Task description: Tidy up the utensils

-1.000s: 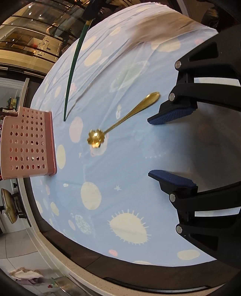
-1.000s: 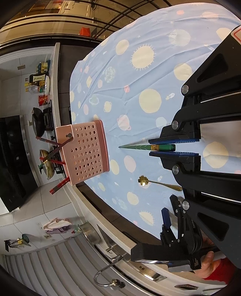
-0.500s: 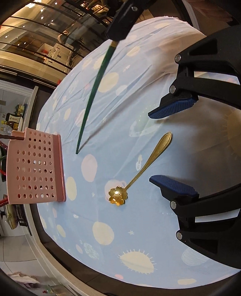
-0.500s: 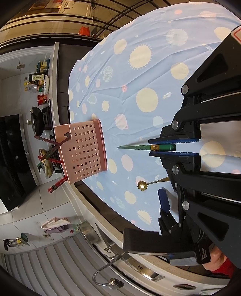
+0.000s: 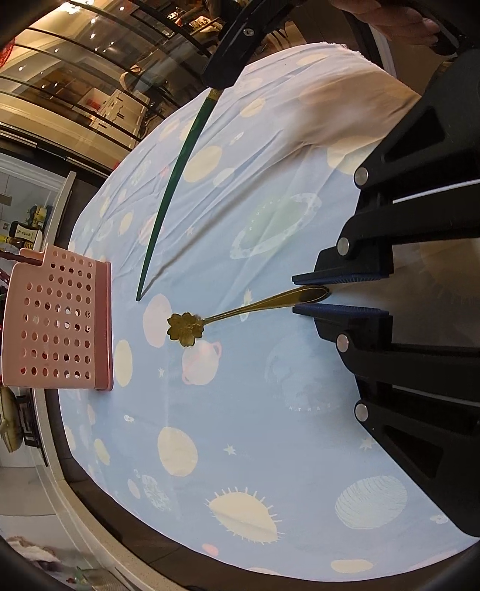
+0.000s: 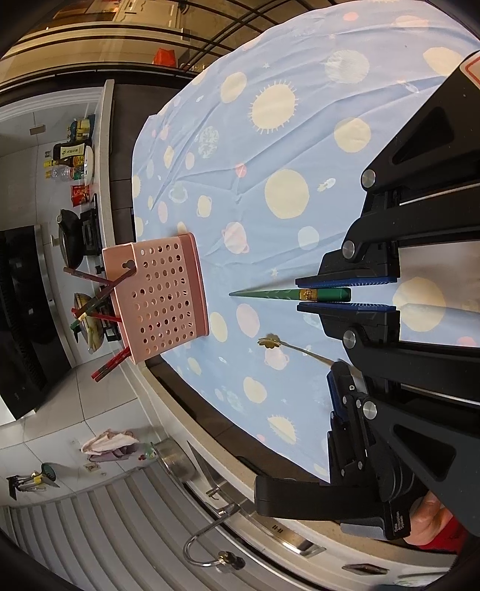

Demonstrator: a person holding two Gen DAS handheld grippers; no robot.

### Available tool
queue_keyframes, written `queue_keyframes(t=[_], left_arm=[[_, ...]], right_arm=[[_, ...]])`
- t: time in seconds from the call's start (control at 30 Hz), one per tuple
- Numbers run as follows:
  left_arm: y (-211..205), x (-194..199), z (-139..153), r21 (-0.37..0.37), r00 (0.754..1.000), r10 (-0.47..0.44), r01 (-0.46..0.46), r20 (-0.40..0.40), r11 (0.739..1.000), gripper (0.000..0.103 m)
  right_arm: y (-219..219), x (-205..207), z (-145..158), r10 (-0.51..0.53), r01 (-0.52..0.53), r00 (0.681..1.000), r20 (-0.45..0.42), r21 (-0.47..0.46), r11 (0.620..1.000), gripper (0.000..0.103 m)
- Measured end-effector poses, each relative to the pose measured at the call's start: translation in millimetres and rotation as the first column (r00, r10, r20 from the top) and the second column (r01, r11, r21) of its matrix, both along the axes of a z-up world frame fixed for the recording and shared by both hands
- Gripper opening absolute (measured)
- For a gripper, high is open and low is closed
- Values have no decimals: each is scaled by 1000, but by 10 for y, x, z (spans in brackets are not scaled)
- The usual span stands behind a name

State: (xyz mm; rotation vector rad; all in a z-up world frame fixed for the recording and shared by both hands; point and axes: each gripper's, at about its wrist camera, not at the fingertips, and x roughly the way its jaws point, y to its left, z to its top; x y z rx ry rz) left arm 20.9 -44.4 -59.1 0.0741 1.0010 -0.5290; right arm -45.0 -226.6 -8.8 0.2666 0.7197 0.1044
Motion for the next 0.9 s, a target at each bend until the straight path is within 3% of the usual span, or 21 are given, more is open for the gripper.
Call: queue_keyframes(t=[0.2,0.47,0.53,0.9], left_arm=[[60,2,136,-34,1000,10,-9,12,999,9],[127,64,472,-71,996,27,-21,85,997,6],[130,101,558,-82,994,28,-20,103,996,1],[63,333,876,-121,985,35,-15,171,993,1]], right_arm=[[-9,-31,58,-1,1,1000,19,0,1000,7],[-28,-46,172,-3,3,999,51,2,1000,7],[-30,-42,224,-3,3,998,66,1,1000,7],[-79,78,534,-5,9,987,164,-23,1000,7]])
